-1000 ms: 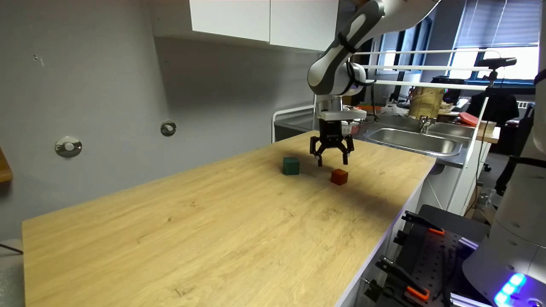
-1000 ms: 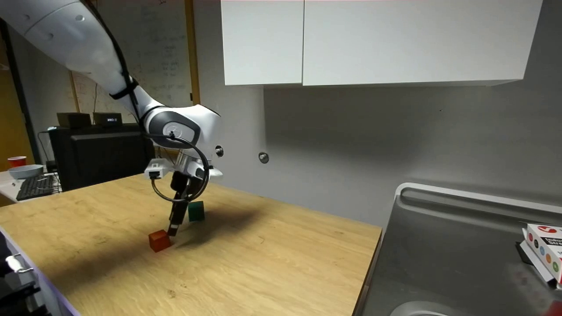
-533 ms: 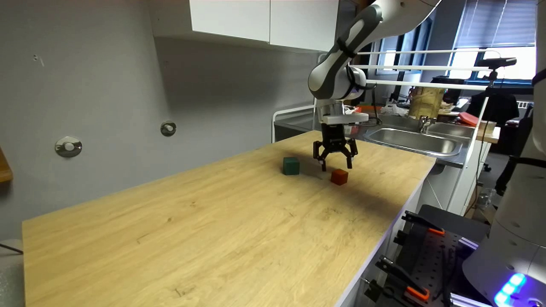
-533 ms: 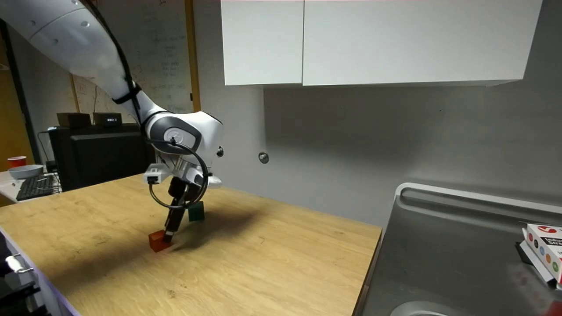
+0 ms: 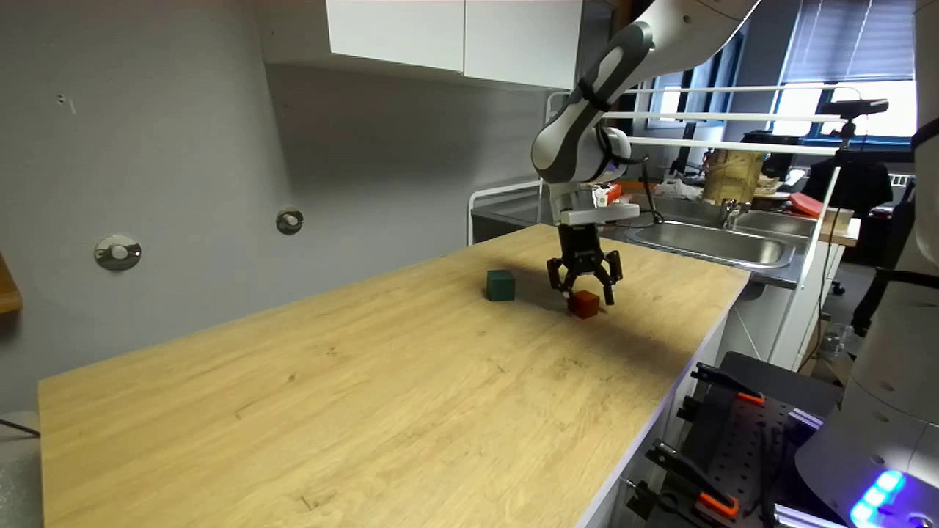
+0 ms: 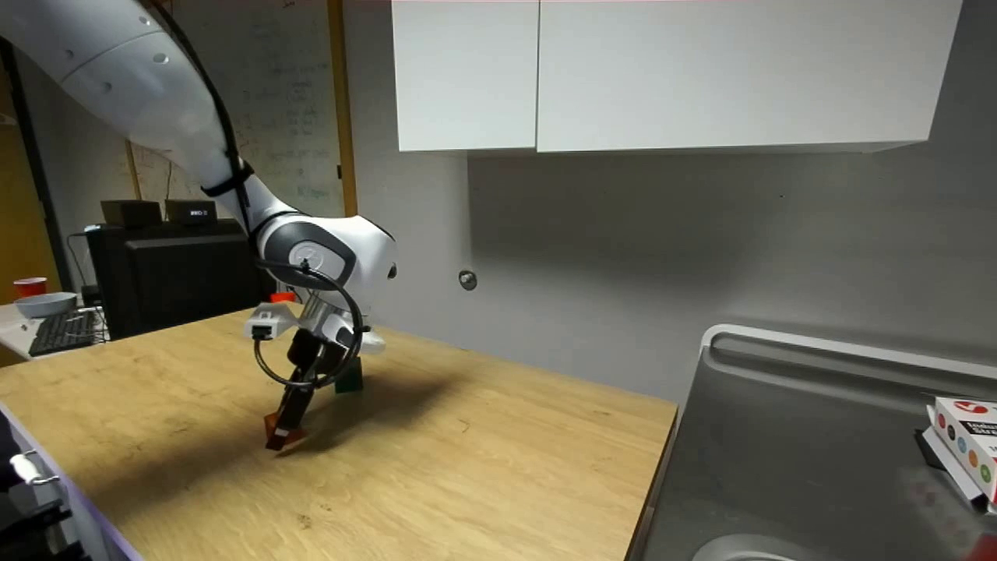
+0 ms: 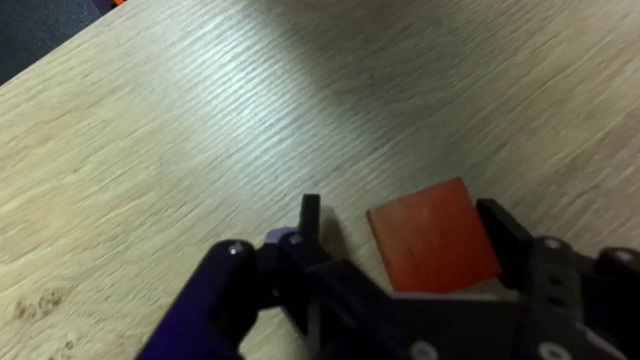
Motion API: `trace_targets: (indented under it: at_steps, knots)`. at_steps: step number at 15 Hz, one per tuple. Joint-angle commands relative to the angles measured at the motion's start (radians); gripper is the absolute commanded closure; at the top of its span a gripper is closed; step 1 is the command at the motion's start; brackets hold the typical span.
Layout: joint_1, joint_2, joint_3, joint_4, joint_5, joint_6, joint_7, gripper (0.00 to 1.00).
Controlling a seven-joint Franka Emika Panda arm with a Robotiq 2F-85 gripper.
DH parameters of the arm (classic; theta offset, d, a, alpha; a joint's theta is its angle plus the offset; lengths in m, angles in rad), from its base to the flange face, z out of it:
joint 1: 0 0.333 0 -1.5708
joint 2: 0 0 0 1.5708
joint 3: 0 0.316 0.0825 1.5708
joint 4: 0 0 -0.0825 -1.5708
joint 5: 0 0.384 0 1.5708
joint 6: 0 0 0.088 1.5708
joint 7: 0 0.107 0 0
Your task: Place the orange block on top of the green block
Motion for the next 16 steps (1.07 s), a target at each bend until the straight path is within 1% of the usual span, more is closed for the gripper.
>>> trace_targets:
  at_steps: [1,5,8,11,16]
  knots:
    - [-0.002,-0.006,-0.012,-0.004,-0.017,-0.024,-0.016,0.48]
    - [0.006,-0.030,-0.011,0.009,-0.022,-0.033,-0.008,0.80]
    - [0.023,-0.050,-0.004,0.057,-0.041,-0.047,0.006,0.81]
    - [0.041,-0.057,0.007,0.148,-0.061,-0.075,0.011,0.81]
    - [0.065,-0.009,0.027,0.314,-0.062,-0.118,0.011,0.81]
